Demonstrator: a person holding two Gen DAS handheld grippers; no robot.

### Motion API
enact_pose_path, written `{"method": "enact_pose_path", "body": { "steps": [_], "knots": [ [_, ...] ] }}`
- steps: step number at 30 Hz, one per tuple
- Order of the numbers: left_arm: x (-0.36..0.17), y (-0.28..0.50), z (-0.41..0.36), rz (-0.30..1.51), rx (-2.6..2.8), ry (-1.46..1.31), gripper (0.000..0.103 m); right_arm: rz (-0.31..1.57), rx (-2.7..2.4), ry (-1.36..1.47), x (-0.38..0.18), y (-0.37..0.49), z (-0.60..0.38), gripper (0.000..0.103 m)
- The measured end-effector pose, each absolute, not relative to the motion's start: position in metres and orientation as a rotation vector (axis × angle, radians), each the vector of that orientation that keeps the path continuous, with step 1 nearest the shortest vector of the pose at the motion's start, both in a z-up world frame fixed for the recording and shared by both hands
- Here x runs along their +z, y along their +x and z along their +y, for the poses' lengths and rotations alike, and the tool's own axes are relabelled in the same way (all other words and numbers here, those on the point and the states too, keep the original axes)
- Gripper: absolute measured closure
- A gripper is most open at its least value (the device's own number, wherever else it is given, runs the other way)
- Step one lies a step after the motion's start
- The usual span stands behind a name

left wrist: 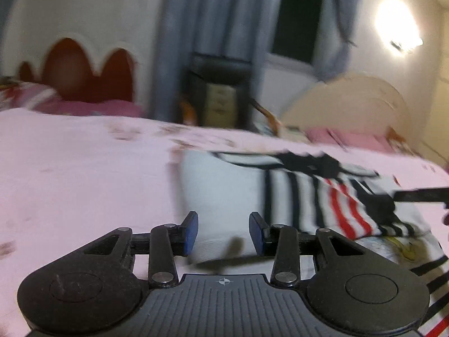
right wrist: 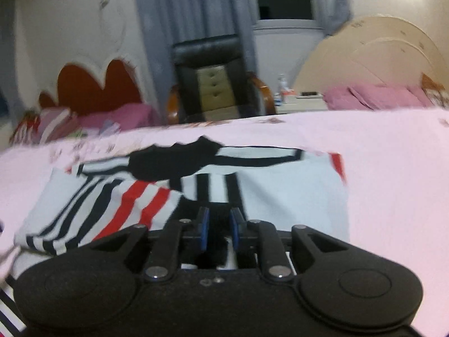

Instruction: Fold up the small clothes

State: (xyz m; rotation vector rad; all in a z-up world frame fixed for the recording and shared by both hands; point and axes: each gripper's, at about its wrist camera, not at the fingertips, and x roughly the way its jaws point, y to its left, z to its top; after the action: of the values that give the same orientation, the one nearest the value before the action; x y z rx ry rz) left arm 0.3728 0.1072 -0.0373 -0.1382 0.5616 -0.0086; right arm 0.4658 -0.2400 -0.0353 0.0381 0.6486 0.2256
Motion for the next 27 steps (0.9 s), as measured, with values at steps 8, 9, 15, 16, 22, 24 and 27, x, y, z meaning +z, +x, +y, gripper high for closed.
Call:
{"method": "enact_pose_path", "body": {
  "steps": [8, 9, 15, 16, 22, 24, 27],
  "knots": [
    [-0.06, 0.418, 0.091, 0.635, -0.02, -0.111, 0.046, 0.734, 0.25, -0.132, -0.056, 0.477, -0.215, 0.087],
    [-0.055, 0.423, 0.097, 0.608, -0.009, -0.123, 0.046, 0.706, 0.258, -0.122, -0.051, 0.477, -0.214, 0.083],
    [-0.048, 0.492, 0.122, 0.6, 0.017, -0.158, 0.045, 0.663, 0.372, -0.06, -0.041, 0.505, -0.17, 0.084],
    [-0.05, 0.503, 0.124, 0.615, 0.02, -0.161, 0.045, 0.665, 0.386, -0.053, -0.041, 0.513, -0.161, 0.084],
    [-0.075, 0.54, 0.149, 0.683, 0.051, -0.178, 0.046, 0.721, 0.418, -0.101, -0.069, 0.546, -0.124, 0.085],
    [-0.069, 0.533, 0.147, 0.674, 0.073, -0.16, 0.046, 0.704, 0.42, -0.088, -0.072, 0.55, -0.126, 0.085],
    [-0.051, 0.508, 0.124, 0.581, 0.03, -0.157, 0.046, 0.671, 0.406, -0.054, -0.057, 0.541, -0.132, 0.082]
  ]
}}
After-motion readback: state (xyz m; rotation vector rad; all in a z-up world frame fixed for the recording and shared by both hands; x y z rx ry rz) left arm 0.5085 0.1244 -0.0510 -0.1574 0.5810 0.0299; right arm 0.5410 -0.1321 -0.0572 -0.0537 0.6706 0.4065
